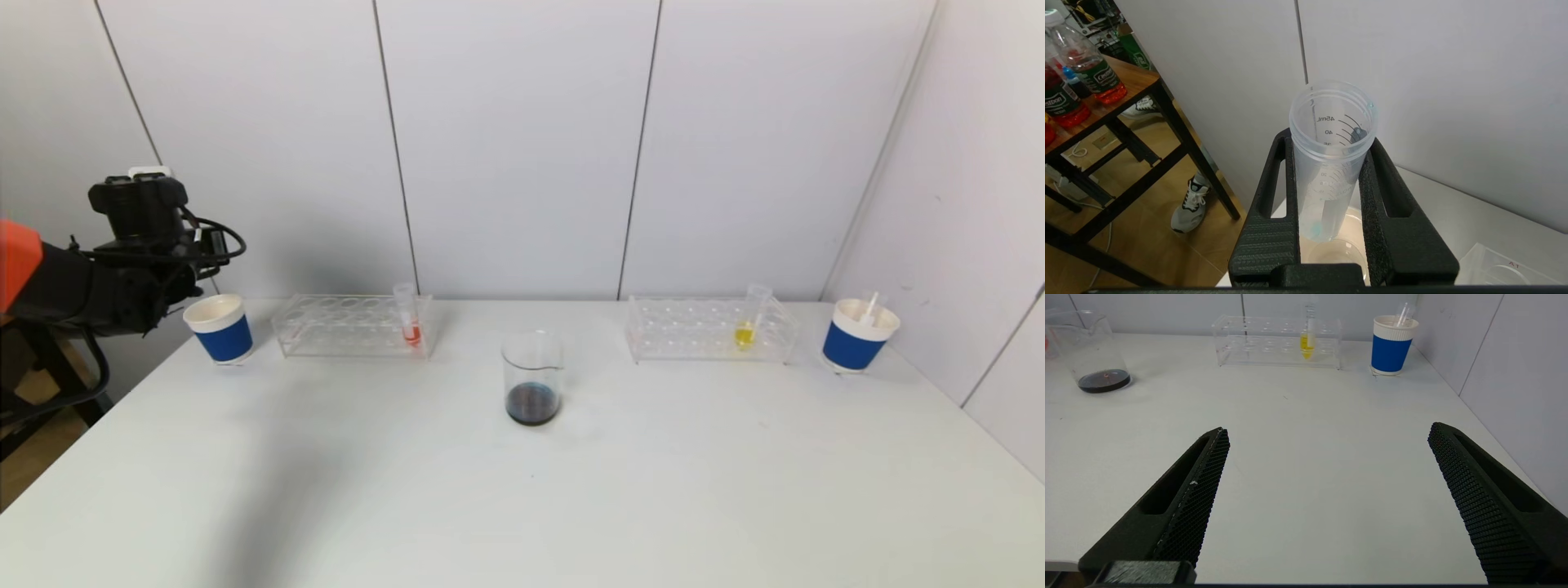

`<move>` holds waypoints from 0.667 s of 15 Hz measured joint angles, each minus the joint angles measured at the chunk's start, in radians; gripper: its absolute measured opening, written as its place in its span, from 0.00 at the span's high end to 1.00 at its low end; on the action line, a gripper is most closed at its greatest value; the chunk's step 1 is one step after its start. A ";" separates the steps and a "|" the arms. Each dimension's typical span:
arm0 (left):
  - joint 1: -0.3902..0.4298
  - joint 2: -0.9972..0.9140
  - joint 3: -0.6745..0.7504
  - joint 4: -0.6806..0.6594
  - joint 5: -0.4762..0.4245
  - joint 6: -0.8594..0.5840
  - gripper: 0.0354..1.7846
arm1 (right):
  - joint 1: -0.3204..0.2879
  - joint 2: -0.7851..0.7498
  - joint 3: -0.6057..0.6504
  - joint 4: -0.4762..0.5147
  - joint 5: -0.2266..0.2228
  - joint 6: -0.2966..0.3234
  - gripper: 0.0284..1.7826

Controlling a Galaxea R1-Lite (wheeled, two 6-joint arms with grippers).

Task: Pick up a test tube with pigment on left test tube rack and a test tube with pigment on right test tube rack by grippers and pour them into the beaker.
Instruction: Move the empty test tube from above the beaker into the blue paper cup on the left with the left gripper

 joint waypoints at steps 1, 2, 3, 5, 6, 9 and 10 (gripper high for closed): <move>0.000 0.010 -0.002 -0.001 0.000 -0.003 0.77 | 0.000 0.000 0.000 0.000 0.000 0.000 0.01; 0.000 0.019 -0.003 -0.002 0.000 -0.008 0.77 | 0.000 0.000 0.000 0.000 0.000 0.000 0.01; 0.000 0.029 -0.003 -0.002 -0.002 -0.017 0.77 | 0.000 0.000 0.000 0.000 0.000 0.000 0.01; 0.000 0.044 -0.004 -0.002 -0.012 -0.025 0.77 | 0.000 0.000 0.000 0.000 0.000 0.000 0.01; 0.000 0.050 -0.004 -0.003 -0.015 -0.028 0.77 | 0.000 0.000 0.000 0.000 0.000 0.000 0.01; -0.001 0.065 -0.003 -0.003 -0.018 -0.068 0.77 | 0.000 0.000 0.000 0.000 0.000 0.000 0.01; -0.001 0.069 -0.001 -0.005 -0.018 -0.069 0.77 | 0.000 0.000 0.000 0.000 0.000 0.000 0.01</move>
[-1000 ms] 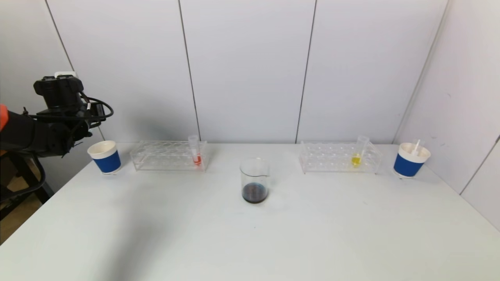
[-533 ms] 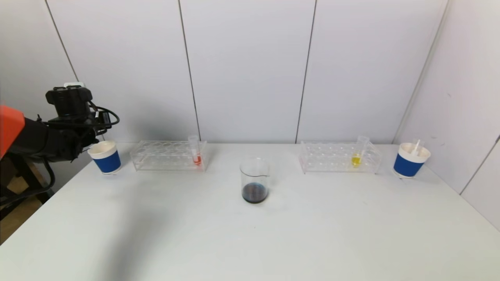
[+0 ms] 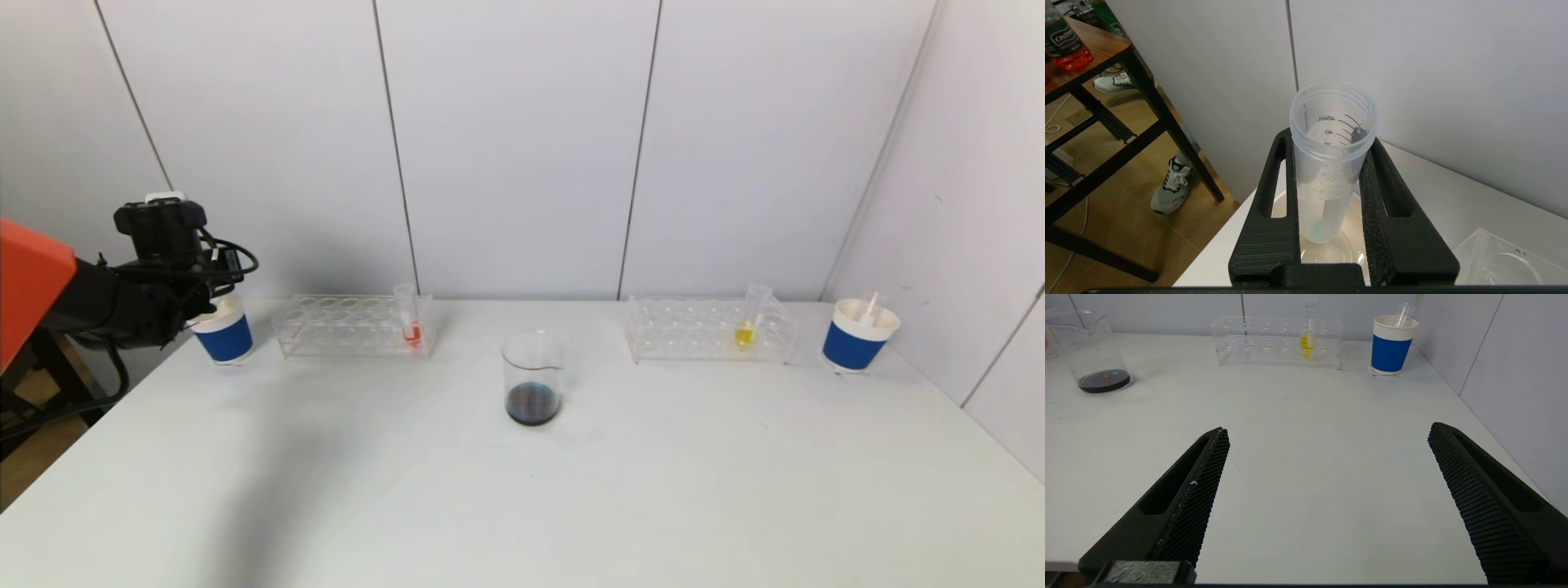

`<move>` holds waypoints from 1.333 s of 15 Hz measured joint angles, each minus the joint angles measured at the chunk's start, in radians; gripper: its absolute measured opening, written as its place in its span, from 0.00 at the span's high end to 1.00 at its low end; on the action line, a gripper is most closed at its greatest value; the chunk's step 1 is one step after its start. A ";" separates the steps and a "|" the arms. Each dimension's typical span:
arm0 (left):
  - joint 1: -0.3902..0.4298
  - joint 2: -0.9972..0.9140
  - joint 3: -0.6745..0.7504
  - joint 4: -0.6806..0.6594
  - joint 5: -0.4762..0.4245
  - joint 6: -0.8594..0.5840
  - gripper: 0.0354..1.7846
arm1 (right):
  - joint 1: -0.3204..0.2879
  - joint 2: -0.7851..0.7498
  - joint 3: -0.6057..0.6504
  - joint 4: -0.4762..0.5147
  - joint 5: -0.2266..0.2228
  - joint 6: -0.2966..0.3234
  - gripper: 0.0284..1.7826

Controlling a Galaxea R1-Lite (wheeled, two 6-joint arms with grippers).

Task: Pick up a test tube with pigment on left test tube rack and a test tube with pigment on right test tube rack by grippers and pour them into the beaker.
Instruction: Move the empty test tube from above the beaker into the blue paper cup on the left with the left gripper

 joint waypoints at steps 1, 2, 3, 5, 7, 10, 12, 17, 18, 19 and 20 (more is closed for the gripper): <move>0.000 0.003 0.004 -0.003 0.000 -0.004 0.77 | 0.000 0.000 0.000 0.000 0.000 0.000 0.01; 0.000 0.004 0.008 -0.006 0.000 -0.011 0.77 | 0.000 0.000 0.000 0.000 0.000 0.000 0.01; 0.000 0.005 0.011 -0.007 0.000 -0.013 0.77 | 0.000 0.000 0.000 0.000 0.000 0.000 0.01; 0.000 0.007 0.018 -0.008 0.001 -0.015 0.77 | 0.000 0.000 0.000 0.000 0.000 0.000 0.01; 0.001 0.009 0.032 -0.013 0.001 -0.017 0.77 | 0.000 0.000 0.000 0.000 0.000 0.000 0.01; 0.002 0.018 0.063 -0.057 0.003 -0.020 0.77 | 0.000 0.000 0.000 0.000 0.000 0.000 0.01; 0.002 0.023 0.076 -0.067 0.003 -0.020 0.77 | 0.000 0.000 0.000 0.000 0.000 0.000 0.01; 0.003 0.029 0.088 -0.069 0.003 -0.026 0.77 | 0.000 0.000 0.000 0.000 0.000 0.000 0.01; 0.004 0.030 0.090 -0.069 0.003 -0.032 0.77 | 0.000 0.000 0.000 0.000 0.000 0.000 0.01; 0.004 0.030 0.092 -0.069 0.002 -0.037 0.77 | 0.000 0.000 0.000 0.000 0.000 0.000 0.01; 0.004 0.030 0.093 -0.069 0.002 -0.038 0.77 | 0.000 0.000 0.000 0.000 0.000 0.000 0.01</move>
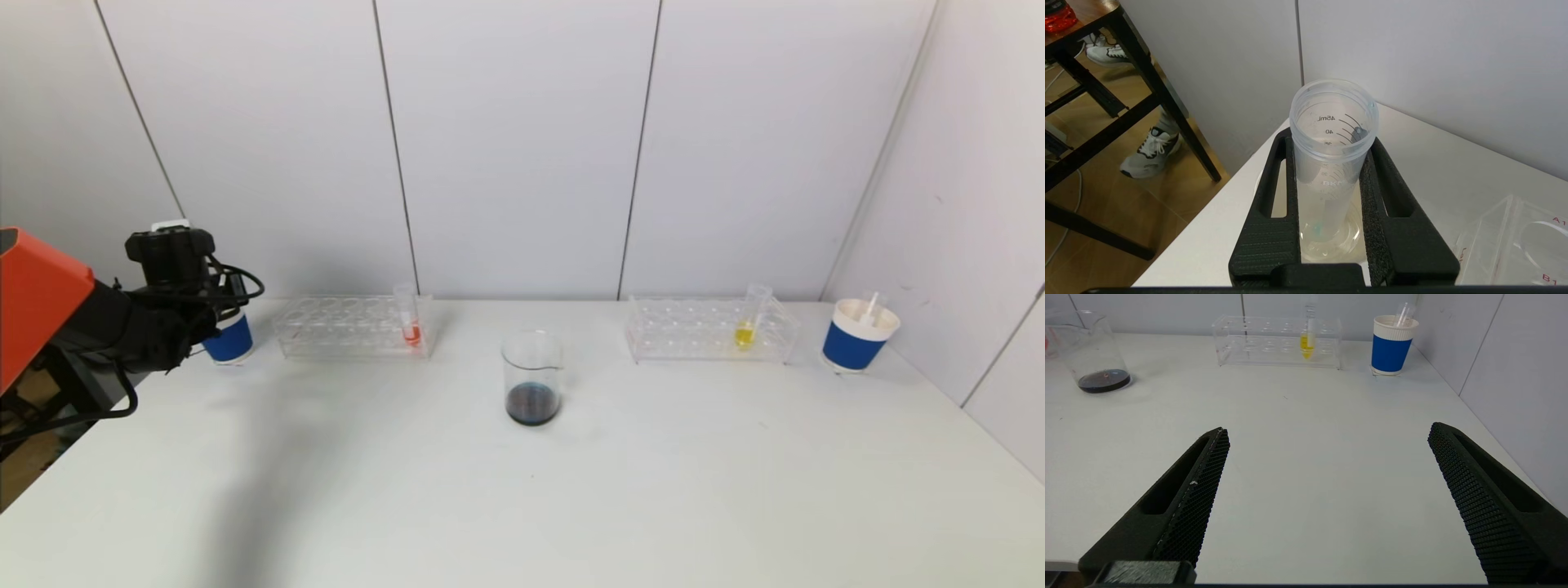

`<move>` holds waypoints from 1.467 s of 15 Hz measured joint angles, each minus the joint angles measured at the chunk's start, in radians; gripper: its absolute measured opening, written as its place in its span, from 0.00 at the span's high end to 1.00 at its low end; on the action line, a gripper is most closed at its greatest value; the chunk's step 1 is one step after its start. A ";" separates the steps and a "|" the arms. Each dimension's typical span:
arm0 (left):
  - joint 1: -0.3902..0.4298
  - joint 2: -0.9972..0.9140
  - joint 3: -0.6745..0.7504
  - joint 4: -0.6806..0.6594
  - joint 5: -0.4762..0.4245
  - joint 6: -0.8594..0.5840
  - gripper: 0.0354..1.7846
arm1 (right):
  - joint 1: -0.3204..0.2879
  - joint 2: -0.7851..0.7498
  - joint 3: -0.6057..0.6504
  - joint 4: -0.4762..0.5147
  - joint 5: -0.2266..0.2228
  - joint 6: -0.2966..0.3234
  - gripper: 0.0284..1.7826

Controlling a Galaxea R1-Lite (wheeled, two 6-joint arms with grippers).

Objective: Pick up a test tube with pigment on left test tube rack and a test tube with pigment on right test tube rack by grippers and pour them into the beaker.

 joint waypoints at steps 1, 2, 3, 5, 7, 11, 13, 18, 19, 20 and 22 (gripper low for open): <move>0.000 0.000 0.001 0.000 0.000 0.000 0.77 | 0.000 0.000 0.000 0.000 0.000 0.000 0.01; 0.000 -0.001 0.001 0.000 0.001 0.000 0.77 | 0.000 0.000 0.000 0.000 0.000 0.000 0.01; 0.000 -0.001 0.001 0.000 0.001 0.000 0.77 | 0.000 0.000 0.000 0.000 0.000 0.000 0.01; 0.000 -0.002 0.002 0.000 0.001 0.000 0.75 | 0.000 0.000 0.000 0.000 0.000 0.000 0.01; 0.000 -0.003 0.003 0.000 0.001 0.000 0.70 | 0.000 0.000 0.000 0.000 0.000 0.000 0.01; 0.001 -0.010 0.003 0.000 0.001 0.000 0.39 | 0.000 0.000 0.000 0.000 0.000 0.000 0.01; 0.001 -0.012 0.003 0.000 0.001 0.000 0.21 | 0.000 0.000 0.000 0.000 0.000 0.000 0.01; 0.002 -0.014 0.004 0.000 0.001 0.000 0.01 | 0.000 0.000 0.000 0.000 0.000 0.000 0.01; 0.002 -0.014 0.006 0.000 0.001 0.000 0.01 | 0.000 0.000 0.000 0.000 0.000 0.000 0.01; 0.002 -0.015 0.007 0.000 0.001 0.000 0.01 | 0.000 0.000 0.000 0.000 0.000 0.000 0.01; 0.003 -0.018 0.009 0.000 0.001 0.000 0.01 | 0.000 0.000 0.000 0.000 0.000 0.000 0.01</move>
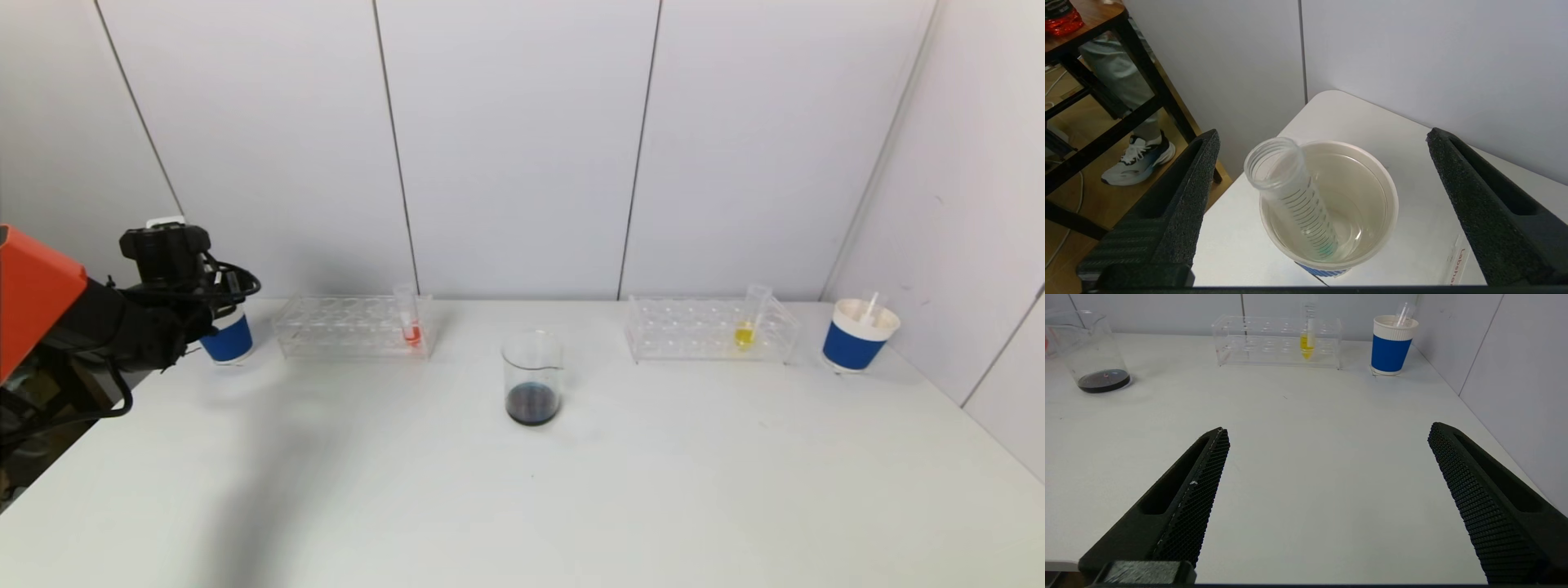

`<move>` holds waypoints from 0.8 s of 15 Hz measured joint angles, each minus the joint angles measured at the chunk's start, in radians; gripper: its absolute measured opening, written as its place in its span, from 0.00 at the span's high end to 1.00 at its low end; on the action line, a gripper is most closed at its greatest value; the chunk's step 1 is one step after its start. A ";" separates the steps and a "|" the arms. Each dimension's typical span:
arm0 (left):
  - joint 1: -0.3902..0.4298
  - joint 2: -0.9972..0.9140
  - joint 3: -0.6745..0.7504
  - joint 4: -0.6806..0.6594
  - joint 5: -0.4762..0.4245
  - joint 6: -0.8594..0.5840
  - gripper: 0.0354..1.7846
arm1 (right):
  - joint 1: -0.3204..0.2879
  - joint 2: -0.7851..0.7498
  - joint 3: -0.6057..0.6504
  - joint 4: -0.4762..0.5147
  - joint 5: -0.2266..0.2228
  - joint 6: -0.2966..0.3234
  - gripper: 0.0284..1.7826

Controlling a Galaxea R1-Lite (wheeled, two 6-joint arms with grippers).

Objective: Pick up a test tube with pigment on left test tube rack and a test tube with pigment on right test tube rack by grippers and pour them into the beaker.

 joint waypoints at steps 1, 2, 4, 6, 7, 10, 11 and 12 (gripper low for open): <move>0.000 -0.002 0.000 0.000 0.000 0.001 0.01 | 0.000 0.000 0.000 0.000 0.000 0.000 0.01; 0.000 -0.004 0.001 0.000 0.000 0.001 0.01 | 0.000 0.000 0.000 0.000 0.000 0.000 0.01; 0.000 -0.009 0.002 0.000 0.000 0.001 0.01 | 0.000 0.000 0.000 0.000 0.000 0.000 0.01; 0.000 -0.017 0.009 0.001 -0.001 0.004 0.01 | 0.000 0.000 0.000 0.000 0.000 0.000 0.01; -0.001 -0.024 0.014 0.001 -0.001 0.004 0.01 | 0.000 0.000 0.000 0.000 0.000 0.000 0.01; -0.001 -0.058 0.031 0.005 -0.002 0.007 0.01 | 0.000 0.000 0.000 0.000 0.000 0.000 0.01; -0.001 -0.074 0.042 0.008 -0.002 0.008 0.01 | 0.000 0.000 0.000 0.000 0.000 0.000 0.01; -0.001 -0.091 0.051 0.010 -0.002 0.010 0.01 | 0.000 0.000 0.000 0.000 0.000 0.000 0.01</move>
